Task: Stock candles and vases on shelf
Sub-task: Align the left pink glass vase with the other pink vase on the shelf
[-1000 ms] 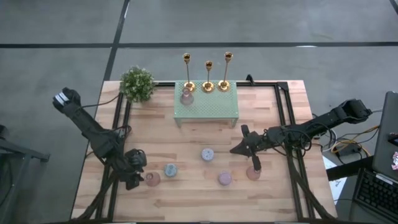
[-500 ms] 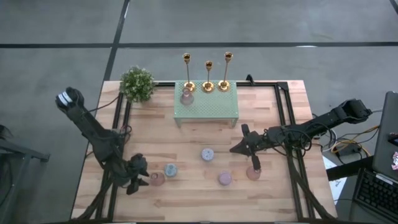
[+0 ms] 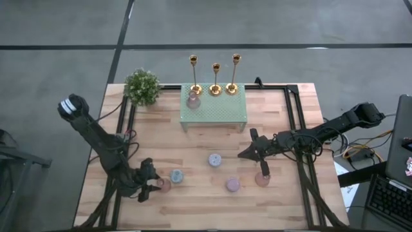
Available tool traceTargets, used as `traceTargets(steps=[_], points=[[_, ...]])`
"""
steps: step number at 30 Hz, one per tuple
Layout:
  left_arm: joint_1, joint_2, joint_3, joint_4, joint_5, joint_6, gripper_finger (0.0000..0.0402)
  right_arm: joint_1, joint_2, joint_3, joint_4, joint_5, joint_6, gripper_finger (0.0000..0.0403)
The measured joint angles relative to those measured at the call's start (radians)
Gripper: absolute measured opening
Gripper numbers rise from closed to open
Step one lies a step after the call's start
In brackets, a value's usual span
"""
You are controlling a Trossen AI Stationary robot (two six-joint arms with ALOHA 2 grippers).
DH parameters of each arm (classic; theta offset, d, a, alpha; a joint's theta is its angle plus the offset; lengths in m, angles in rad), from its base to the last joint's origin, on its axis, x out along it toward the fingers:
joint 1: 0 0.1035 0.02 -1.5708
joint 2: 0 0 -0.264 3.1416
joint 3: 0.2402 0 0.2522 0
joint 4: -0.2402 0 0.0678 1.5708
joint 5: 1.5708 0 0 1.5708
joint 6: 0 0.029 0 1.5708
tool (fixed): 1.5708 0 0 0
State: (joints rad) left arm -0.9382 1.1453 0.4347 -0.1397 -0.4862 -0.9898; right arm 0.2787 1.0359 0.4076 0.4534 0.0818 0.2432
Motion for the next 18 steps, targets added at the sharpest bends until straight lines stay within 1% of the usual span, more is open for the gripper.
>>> traceTargets(steps=[4,12,18], points=[[0.000,0.033,0.000,0.062,-0.049,0.031,0.0212,0.000,0.000,0.000,0.000,0.000,0.000,0.0008],[0.000,0.083,0.000,0.149,-0.090,0.068,0.0196,0.000,0.000,0.000,0.000,0.000,0.000,0.0008],[0.000,0.110,0.000,0.179,-0.122,0.071,0.0160,0.000,0.000,0.000,0.000,-0.001,0.000,0.0008]])
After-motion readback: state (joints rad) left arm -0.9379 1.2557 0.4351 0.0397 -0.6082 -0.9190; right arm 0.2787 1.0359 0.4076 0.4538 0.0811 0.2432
